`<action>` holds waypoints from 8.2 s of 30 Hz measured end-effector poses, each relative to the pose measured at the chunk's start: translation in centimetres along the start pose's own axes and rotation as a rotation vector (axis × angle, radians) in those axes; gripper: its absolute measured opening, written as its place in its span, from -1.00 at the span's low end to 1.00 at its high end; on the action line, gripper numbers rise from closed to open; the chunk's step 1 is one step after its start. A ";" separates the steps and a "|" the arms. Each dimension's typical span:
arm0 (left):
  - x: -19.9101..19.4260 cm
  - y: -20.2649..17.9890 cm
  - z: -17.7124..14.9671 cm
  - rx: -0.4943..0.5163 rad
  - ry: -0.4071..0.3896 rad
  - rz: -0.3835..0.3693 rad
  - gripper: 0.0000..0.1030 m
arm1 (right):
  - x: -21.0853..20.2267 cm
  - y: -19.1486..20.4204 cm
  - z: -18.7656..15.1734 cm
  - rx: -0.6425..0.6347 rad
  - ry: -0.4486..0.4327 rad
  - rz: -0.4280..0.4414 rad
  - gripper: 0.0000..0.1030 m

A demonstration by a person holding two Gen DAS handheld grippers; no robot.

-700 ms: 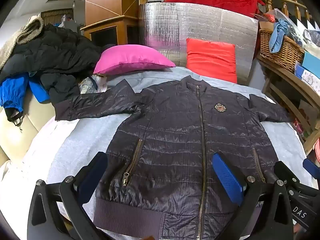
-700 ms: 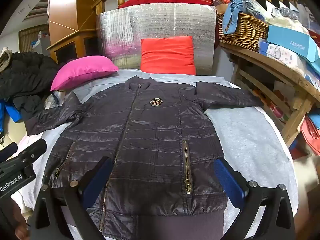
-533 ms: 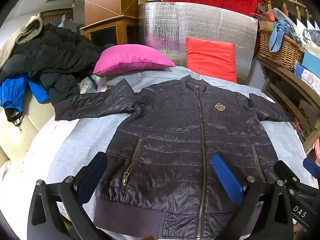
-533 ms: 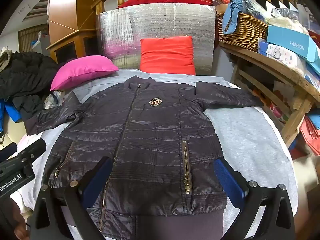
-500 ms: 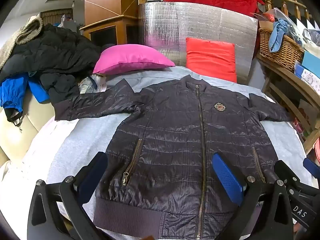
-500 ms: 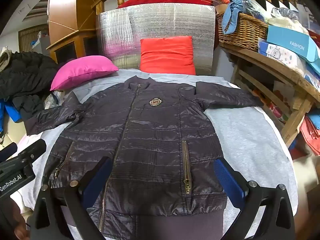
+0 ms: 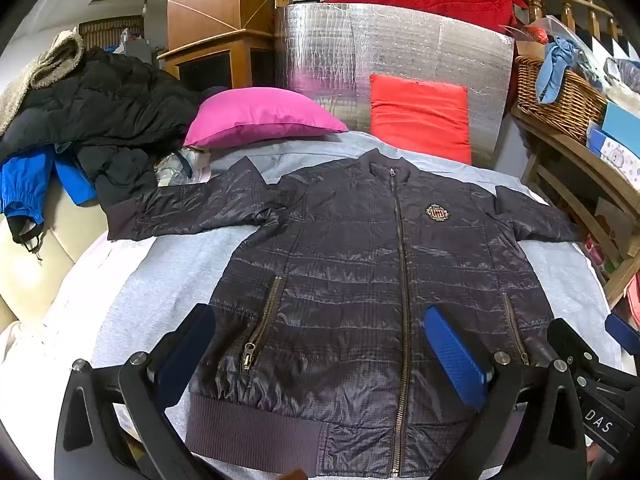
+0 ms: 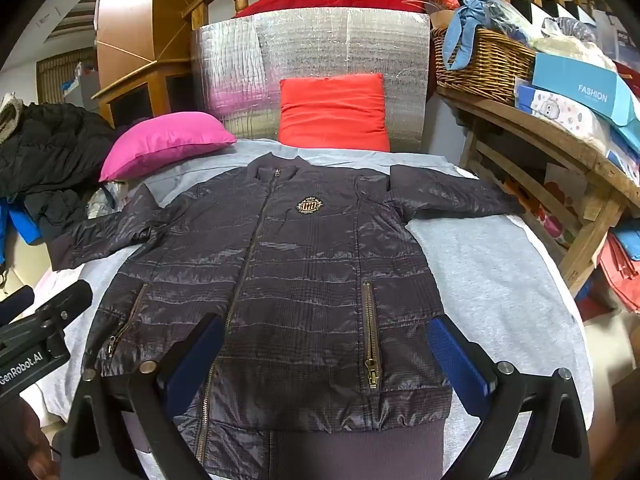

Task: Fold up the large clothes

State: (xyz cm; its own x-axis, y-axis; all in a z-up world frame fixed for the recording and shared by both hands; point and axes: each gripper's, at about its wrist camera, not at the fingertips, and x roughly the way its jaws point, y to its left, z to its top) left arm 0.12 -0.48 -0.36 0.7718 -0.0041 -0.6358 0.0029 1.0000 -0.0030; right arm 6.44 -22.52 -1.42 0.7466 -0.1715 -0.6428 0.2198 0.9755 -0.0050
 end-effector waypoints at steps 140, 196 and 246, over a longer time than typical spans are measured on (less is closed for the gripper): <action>23.9 26.9 -2.9 -0.481 0.167 0.375 1.00 | 21.5 -8.5 31.7 0.066 -0.194 0.214 -0.78; 24.1 26.9 -2.7 -0.480 0.162 0.375 1.00 | 26.2 4.4 18.7 0.176 0.199 0.511 1.00; 34.2 2.2 10.4 -0.430 0.284 -0.203 0.36 | 27.6 -11.9 12.0 0.656 0.141 0.709 1.00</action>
State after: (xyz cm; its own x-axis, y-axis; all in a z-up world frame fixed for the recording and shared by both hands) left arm 33.15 1.55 -14.06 0.5807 -0.2568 -0.7726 -0.1717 0.8890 -0.4245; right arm 31.94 -40.54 -9.93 0.7676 0.4853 -0.4186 0.0869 0.5682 0.8183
